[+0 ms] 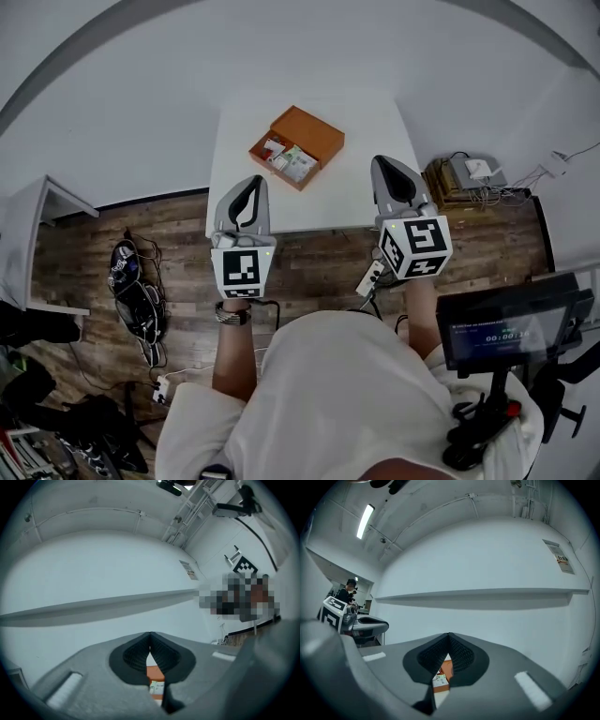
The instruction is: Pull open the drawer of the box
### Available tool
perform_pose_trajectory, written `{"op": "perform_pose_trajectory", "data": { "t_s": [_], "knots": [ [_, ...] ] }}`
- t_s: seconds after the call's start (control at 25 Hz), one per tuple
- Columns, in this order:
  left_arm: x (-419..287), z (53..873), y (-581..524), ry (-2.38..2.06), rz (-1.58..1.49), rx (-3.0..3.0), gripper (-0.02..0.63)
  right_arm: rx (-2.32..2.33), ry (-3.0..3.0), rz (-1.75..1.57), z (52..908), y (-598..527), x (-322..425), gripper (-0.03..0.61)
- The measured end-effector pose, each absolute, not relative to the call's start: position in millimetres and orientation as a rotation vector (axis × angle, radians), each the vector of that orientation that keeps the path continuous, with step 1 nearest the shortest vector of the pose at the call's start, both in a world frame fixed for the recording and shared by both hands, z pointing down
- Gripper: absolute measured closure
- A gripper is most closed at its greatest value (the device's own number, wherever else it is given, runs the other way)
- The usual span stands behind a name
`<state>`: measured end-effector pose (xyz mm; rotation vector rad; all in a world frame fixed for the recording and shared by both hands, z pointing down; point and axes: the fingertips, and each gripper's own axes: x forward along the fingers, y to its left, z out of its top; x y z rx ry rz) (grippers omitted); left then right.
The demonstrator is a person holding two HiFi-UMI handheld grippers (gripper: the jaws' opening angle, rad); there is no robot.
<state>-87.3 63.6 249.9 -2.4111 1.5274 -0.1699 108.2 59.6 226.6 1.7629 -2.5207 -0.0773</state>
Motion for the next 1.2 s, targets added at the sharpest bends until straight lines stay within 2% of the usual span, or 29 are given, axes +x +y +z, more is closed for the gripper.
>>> {"op": "perform_pose_trajectory", "data": {
  "t_s": [0.36, 1.2],
  "knots": [
    [-42.8, 208.6, 62.1, 1.51, -0.154, -2.404, 0.607, 1.721, -2.51, -0.137, 188.1, 64.4, 154.2, 0.577],
    [-3.9, 237.0, 63.5, 1.418, -0.254, -2.489, 0.607, 1.696, -2.476, -0.046, 216.3, 70.1, 172.1, 0.577]
  ]
}}
